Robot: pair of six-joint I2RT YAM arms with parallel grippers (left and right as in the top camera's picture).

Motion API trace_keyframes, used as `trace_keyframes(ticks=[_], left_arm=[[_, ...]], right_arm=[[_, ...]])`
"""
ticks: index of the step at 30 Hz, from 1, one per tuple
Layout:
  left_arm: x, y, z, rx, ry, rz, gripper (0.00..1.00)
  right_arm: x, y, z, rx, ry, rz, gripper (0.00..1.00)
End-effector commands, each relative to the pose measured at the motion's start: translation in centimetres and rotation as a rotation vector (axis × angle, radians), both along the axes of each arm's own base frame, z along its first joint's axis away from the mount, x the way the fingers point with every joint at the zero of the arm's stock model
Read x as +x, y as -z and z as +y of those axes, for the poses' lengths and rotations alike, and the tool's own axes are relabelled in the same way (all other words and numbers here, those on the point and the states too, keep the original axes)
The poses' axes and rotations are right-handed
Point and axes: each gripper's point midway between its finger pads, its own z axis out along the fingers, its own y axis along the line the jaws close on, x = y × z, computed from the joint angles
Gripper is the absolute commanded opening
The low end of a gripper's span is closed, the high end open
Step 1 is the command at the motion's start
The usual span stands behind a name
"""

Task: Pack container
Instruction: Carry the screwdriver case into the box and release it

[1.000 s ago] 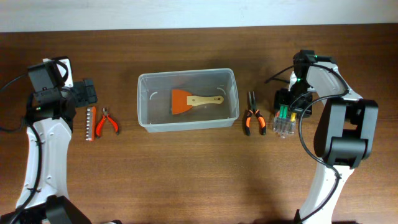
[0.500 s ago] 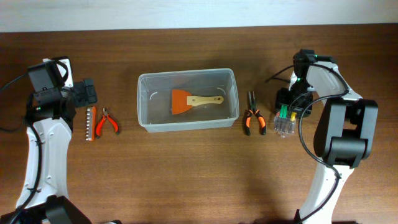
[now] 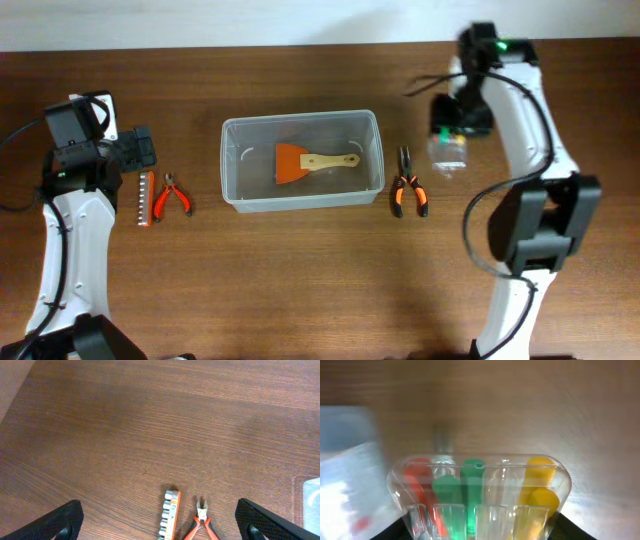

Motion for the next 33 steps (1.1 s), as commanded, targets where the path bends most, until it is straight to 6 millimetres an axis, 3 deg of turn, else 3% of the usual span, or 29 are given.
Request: trace_keyframes(ticks=[1,4,8,11,14,17,22,28,33], left_arm=[[0.3,-0.8,0.5,0.024,0.0,-0.012,0.99],[0.3,-0.8,0.4,0.023,0.0,-0.012,0.99],[0.3,-0.8,0.5,0.024,0.0,-0.012,0.99],[0.3,-0.8,0.5,0.024,0.0,-0.012,0.99],[0.3,-0.8,0.5,0.024,0.0,-0.012,0.99],[0.3,-0.8,0.5,0.024,0.0,-0.012,0.99],[0.3,-0.8,0.5,0.024,0.0,-0.012,0.99],[0.3,-0.8,0.4,0.023,0.0,-0.012,0.99],[0.3,-0.8,0.5,0.024,0.0,-0.012,0.99]], right_arm=[[0.0,-5.5,6.5,-0.002,-0.26,-0.145,0.6],[-0.9,-6.8,12.1,-0.01,-0.482,-0.202,0.61],[-2.7,-6.7,18.3,-0.029,-0.766,-0.244,0.64],[-4.4,-5.8,21.7,-0.051,-0.994,-0.254,0.63],[-6.0,-4.3,24.2,-0.06,-1.244,-0.252,0.52],[-6.6,-2.6,25.0,-0.077,-1.394,-0.242,0.48],[-6.3,0.7,24.3,-0.104,-1.519,-0.223,0.48],[-4.5,4.0,22.1,-0.116,-1.49,-0.227,0.49],[-4.3,4.8,21.3,-0.084,-1.469,-0.218,0.58]])
